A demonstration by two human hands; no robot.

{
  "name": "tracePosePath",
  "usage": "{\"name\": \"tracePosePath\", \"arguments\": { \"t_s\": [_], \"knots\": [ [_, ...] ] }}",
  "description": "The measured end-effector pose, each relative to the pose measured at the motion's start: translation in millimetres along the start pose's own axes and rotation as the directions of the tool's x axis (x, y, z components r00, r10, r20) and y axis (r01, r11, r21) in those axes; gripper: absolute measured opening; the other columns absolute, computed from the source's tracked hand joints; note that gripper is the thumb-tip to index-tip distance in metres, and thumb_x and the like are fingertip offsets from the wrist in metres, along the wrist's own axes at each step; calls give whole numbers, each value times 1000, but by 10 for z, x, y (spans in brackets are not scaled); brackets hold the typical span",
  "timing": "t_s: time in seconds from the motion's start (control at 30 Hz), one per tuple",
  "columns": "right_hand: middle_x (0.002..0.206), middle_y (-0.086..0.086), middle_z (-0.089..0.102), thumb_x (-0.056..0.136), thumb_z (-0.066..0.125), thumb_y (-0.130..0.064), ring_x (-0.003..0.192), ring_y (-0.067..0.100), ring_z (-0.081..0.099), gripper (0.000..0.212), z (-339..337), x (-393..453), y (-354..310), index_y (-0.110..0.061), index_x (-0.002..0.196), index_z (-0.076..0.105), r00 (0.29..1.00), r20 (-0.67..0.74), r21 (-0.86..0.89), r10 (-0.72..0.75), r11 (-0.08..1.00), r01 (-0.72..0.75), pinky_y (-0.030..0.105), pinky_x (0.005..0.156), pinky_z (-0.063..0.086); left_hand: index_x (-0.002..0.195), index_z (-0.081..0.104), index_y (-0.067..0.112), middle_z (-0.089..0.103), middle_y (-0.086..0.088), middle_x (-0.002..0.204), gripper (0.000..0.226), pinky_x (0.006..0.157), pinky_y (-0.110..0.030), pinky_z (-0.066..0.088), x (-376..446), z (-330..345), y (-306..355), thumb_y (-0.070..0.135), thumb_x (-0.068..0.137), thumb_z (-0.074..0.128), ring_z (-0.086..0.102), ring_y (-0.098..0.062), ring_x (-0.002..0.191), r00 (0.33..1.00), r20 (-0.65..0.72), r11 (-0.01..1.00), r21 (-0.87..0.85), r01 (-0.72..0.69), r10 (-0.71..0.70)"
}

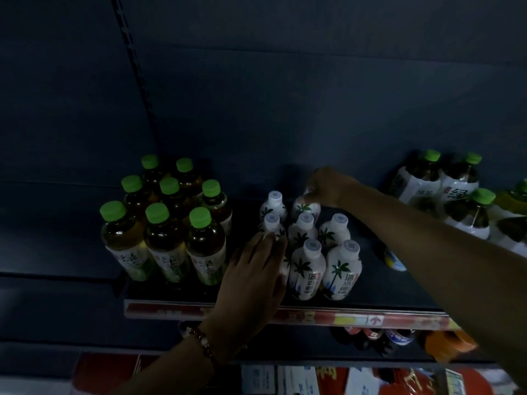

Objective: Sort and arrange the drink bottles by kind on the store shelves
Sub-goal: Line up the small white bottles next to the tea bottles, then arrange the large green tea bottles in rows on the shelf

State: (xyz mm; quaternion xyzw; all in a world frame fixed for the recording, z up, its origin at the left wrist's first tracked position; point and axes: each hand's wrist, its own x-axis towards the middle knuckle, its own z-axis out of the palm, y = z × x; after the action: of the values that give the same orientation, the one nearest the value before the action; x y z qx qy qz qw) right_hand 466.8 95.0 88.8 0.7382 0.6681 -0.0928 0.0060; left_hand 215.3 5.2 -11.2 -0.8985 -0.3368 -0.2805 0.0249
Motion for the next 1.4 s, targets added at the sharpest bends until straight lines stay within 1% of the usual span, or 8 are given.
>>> {"name": "tracePosePath", "arguments": {
  "t_s": [0.27,0.37,0.47,0.67,0.83,1.07,1.2,1.4],
  "knots": [
    [114,6,64,86,64,-51,101,20,58,42,145,20,-169,-13,105,68,998,0,47,58,997,-58,30,83,46,139,48,9,56,-11,137,59,97,-44,52,38,-22,32,32,86,51,51,-31,130,999,43,1000,0,9,-9],
    [112,6,65,92,51,-54,102,21,58,44,116,-165,-144,-16,104,68,999,-3,59,41,997,-41,34,88,47,136,50,9,56,-13,136,63,96,-48,52,58,-63,62,33,80,68,50,-33,131,997,74,999,31,34,-36],
    [104,3,66,90,43,-62,99,22,61,50,75,-501,-34,-18,99,66,989,-141,148,50,989,-28,33,82,49,134,53,12,51,-16,140,66,104,-54,45,133,-131,162,39,78,73,45,-38,136,995,97,998,51,26,-31],
    [132,12,54,86,64,-39,121,36,51,50,181,-1202,662,-18,131,58,853,-415,191,317,947,-258,39,99,44,133,58,20,56,-10,136,61,108,-50,39,539,-91,499,46,77,60,49,-32,132,989,115,996,5,-94,93],
    [149,10,40,91,60,-25,131,34,44,54,353,-1580,1262,-19,143,45,858,-135,323,496,841,-435,38,102,40,126,62,19,63,-5,124,54,93,-49,49,586,115,600,40,76,60,58,-31,118,972,213,995,-1,-96,94],
    [122,12,61,87,68,-32,110,32,58,42,448,-1596,1529,-15,125,60,866,-233,334,442,873,-356,29,79,40,129,54,17,54,-11,138,57,103,-49,45,487,318,624,11,76,73,46,-34,135,984,158,995,44,-88,80],
    [83,2,61,81,68,-48,87,28,62,33,320,-1507,1498,-17,91,67,889,-220,263,401,902,-341,29,65,40,133,49,17,52,-14,142,60,110,-53,37,490,285,683,12,78,72,38,-36,142,986,153,996,61,-68,58],
    [71,1,58,78,67,-51,72,23,59,38,131,-1135,1320,-17,72,53,894,-276,318,353,911,-262,28,55,37,143,50,14,43,-10,152,65,115,-48,33,453,256,673,18,82,71,28,-30,148,989,134,997,44,-70,64]
  ]
}}
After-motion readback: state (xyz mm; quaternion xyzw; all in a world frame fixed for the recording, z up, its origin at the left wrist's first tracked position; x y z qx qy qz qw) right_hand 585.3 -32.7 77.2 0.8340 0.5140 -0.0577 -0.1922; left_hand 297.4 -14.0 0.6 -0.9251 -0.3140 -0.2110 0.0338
